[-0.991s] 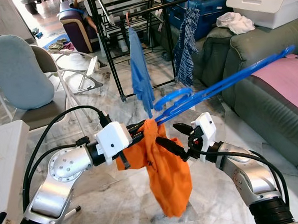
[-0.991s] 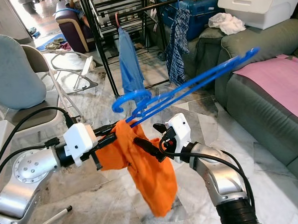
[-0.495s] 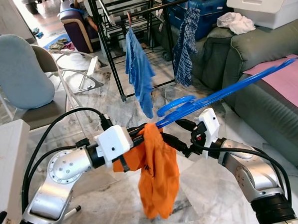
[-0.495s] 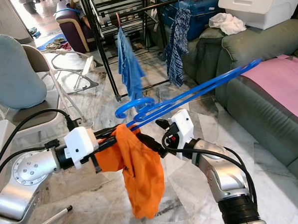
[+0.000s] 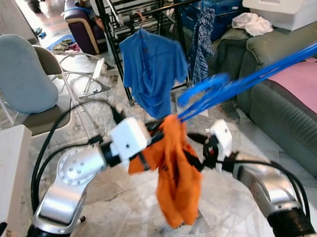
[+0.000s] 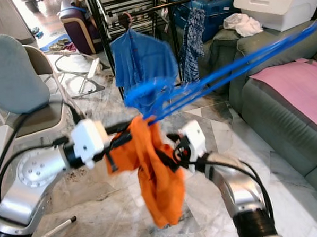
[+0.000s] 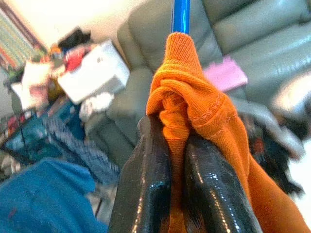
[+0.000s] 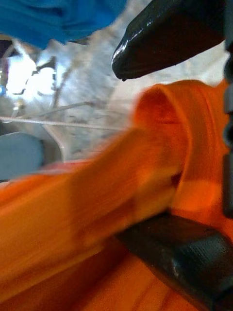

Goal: Hang hanger

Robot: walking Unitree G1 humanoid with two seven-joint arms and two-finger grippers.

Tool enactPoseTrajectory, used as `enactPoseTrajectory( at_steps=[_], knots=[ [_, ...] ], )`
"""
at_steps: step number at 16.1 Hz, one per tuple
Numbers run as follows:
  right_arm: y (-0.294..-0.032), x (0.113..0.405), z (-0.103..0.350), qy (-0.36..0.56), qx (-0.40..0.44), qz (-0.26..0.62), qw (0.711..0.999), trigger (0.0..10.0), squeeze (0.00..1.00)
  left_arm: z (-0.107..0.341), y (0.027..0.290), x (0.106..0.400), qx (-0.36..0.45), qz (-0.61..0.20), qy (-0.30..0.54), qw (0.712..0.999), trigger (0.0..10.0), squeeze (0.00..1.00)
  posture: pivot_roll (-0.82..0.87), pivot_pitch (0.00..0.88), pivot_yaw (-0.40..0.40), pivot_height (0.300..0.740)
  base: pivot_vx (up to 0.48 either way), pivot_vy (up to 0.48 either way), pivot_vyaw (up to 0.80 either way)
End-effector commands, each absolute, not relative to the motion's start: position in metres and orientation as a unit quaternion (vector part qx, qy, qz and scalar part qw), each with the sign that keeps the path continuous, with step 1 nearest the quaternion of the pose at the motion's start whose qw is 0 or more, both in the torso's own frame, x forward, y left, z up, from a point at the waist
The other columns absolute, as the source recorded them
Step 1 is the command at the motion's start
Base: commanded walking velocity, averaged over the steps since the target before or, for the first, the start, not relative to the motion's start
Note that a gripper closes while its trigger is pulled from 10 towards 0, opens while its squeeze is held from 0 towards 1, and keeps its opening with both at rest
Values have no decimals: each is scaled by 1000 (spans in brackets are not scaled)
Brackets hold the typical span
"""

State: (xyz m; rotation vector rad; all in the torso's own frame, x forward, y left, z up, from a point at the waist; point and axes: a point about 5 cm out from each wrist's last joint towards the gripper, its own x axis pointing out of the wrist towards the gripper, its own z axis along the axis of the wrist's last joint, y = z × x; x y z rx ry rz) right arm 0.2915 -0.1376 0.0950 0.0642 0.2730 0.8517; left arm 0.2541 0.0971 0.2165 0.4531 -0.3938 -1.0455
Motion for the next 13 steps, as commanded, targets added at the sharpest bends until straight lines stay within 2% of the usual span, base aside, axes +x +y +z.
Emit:
enactPoseTrajectory(
  at_steps=[1,5,6,7,9,13],
  knots=[
    [-139,290,86,147,20,409,900,10000,0,232,99,252,212,-481,-213,824,0,0,-49,76,86,740,0,0,0],
    [-153,291,70,178,4,365,914,10000,0,232,105,254,216,-469,-204,831,0,0,-44,79,87,740,0,0,0],
    [-174,293,64,195,-9,307,931,10000,0,226,117,259,221,-449,-186,846,0,0,-44,80,90,740,0,0,0],
    [-183,294,65,194,-10,289,937,3098,0,221,124,262,230,-438,-175,851,0,0,-46,81,93,740,0,0,0],
    [-197,298,70,188,-15,252,949,0,0,211,135,267,242,-422,-156,860,0,0,-49,82,96,740,0,0,0],
    [-228,314,103,140,-35,189,971,0,0,170,165,272,267,-385,-89,879,0,0,-66,85,101,740,0,0,0]
  ],
)
